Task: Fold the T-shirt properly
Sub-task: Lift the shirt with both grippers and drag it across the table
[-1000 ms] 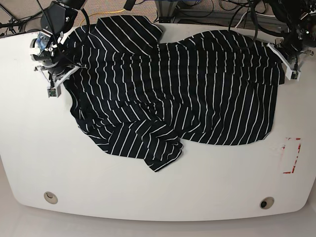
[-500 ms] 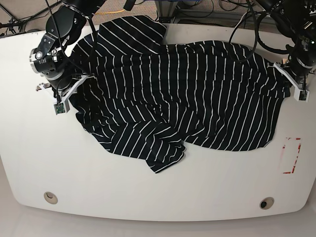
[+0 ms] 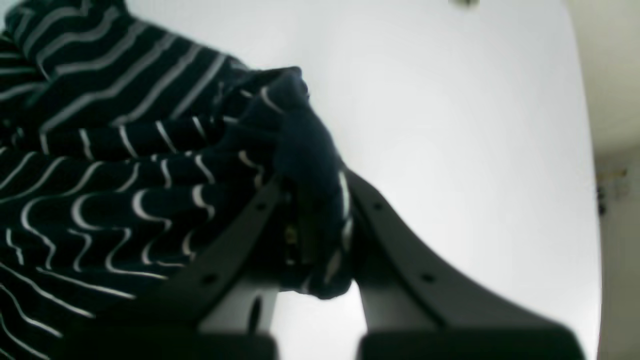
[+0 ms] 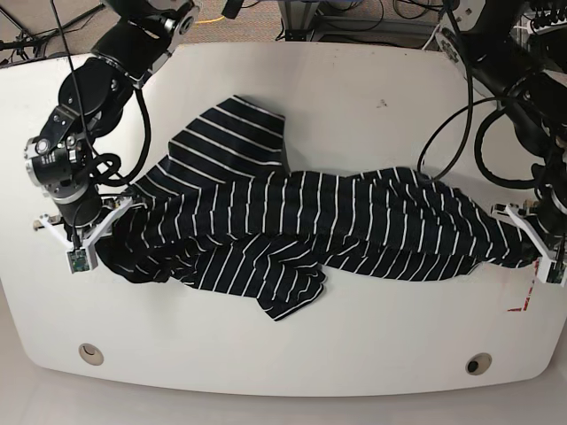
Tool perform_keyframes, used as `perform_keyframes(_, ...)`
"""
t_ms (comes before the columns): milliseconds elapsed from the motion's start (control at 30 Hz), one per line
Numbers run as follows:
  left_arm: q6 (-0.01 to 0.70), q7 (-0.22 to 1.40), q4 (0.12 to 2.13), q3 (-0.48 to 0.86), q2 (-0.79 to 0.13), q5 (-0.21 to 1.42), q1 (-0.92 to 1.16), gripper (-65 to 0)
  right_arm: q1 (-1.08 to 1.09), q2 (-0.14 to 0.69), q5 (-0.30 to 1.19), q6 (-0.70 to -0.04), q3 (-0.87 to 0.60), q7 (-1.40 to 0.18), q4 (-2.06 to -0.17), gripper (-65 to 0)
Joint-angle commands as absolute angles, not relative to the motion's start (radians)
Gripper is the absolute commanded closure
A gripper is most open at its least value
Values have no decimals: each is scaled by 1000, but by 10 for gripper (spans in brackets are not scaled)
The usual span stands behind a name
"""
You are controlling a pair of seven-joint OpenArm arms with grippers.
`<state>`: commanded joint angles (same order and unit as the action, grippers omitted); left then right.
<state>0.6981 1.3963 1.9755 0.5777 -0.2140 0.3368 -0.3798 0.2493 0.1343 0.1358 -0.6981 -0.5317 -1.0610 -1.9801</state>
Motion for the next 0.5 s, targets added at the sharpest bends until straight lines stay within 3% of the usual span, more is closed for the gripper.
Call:
perform_keyframes(233, 698, 1396, 1957, 542, -216, 337, -572, 0, 392, 197, 134, -698, -449, -1061, -1980, 0)
perform_keyframes(500, 698, 1396, 1863, 539, -298, 337, -794, 0, 601, 303, 134, -698, -357, -1069, -1925, 0)
